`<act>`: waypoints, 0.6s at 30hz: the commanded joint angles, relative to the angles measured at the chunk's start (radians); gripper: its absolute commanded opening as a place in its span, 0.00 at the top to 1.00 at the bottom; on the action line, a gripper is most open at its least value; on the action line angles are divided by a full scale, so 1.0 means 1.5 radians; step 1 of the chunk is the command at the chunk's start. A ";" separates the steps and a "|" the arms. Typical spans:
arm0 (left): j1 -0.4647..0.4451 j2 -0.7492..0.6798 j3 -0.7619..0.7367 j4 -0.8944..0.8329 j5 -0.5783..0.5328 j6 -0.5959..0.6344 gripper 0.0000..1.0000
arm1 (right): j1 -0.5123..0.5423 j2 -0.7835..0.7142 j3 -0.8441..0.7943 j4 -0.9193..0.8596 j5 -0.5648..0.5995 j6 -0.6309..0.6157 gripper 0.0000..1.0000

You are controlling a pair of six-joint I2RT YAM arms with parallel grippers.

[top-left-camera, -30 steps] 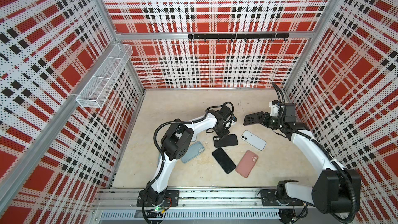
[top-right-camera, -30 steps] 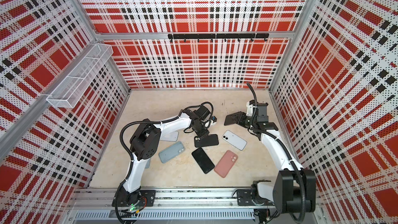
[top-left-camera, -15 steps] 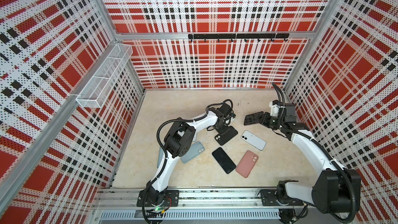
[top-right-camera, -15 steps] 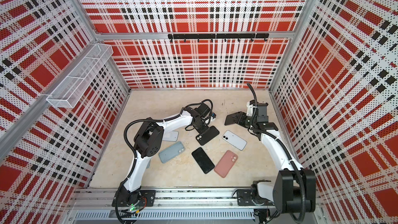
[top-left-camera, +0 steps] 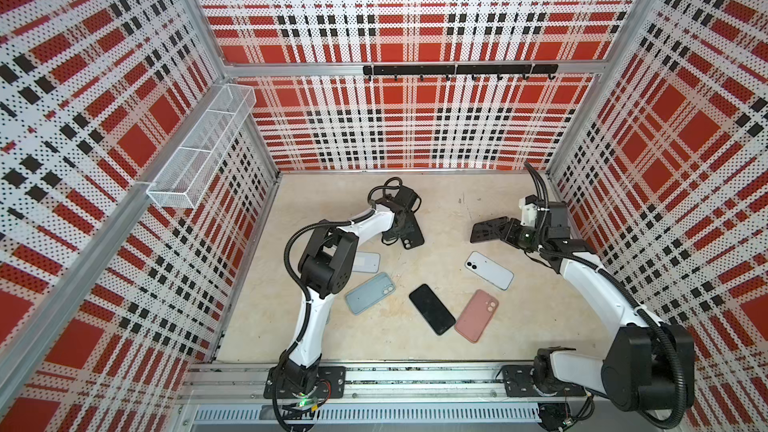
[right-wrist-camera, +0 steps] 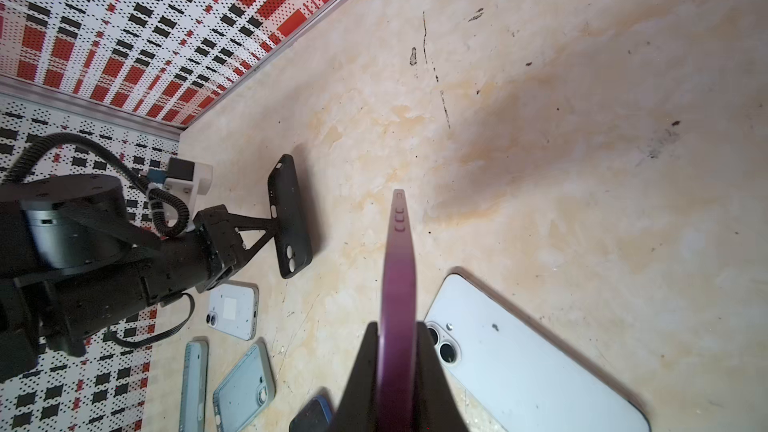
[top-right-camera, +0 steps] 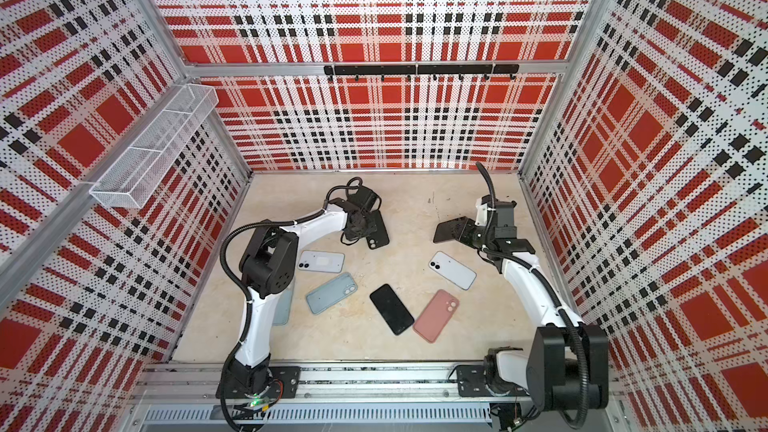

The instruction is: Put the phone into the phone case

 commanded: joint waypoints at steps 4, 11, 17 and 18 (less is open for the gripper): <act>-0.054 -0.017 0.002 0.035 -0.006 -0.190 1.00 | -0.005 -0.015 -0.006 0.055 0.001 0.004 1.00; -0.011 -0.058 0.039 0.003 0.022 -0.021 0.63 | -0.010 -0.019 0.008 0.043 -0.001 -0.003 1.00; 0.037 -0.081 0.140 -0.004 0.116 0.423 0.55 | -0.010 -0.011 0.012 0.054 -0.016 0.006 1.00; 0.043 -0.070 0.163 -0.016 0.157 0.493 0.55 | -0.010 -0.011 0.010 0.062 -0.025 0.009 1.00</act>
